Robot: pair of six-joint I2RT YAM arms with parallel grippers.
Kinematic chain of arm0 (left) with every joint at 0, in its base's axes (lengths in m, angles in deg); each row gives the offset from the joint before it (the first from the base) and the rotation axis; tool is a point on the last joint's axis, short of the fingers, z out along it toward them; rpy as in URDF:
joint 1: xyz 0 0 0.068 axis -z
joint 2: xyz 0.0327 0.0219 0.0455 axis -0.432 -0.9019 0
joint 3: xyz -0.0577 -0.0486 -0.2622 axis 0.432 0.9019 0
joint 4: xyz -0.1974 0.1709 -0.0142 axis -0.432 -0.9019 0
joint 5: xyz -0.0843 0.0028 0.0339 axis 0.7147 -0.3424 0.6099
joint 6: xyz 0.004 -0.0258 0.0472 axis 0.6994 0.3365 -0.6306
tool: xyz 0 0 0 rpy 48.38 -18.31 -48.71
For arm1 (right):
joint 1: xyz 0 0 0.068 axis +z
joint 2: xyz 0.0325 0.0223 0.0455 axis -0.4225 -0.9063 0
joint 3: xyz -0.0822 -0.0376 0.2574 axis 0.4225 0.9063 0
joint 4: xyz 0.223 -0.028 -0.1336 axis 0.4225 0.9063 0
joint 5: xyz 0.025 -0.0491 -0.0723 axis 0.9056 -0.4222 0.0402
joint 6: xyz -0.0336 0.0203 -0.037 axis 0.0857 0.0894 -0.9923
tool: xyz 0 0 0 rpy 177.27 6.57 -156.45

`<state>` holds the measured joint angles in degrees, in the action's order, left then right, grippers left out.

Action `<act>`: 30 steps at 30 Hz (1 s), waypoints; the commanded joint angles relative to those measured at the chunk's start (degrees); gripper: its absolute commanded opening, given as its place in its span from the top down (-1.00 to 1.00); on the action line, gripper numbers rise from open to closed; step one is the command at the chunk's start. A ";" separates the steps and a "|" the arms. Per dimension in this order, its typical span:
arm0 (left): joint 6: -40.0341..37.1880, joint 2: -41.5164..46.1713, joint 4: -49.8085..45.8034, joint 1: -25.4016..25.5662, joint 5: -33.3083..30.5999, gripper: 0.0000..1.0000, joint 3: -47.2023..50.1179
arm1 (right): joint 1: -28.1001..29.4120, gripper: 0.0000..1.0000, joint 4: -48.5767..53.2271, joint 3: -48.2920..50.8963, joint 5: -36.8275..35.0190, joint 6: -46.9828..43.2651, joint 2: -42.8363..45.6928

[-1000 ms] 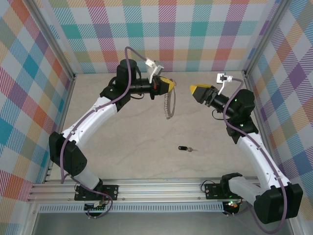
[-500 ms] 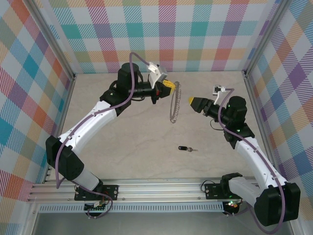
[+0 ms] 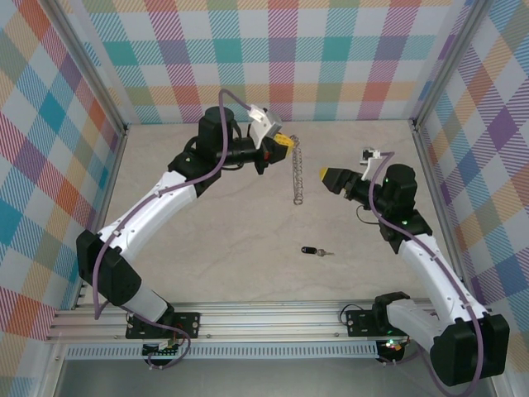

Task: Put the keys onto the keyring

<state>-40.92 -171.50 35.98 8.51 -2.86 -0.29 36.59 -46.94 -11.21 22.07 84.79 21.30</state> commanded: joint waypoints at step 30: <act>11.03 19.17 12.39 0.35 -11.57 1.00 24.78 | 20.40 -0.04 27.27 11.40 -19.79 2.87 -13.13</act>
<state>-30.28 -154.08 44.92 8.51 -13.86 23.84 56.26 -18.81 -1.33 3.79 84.79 8.97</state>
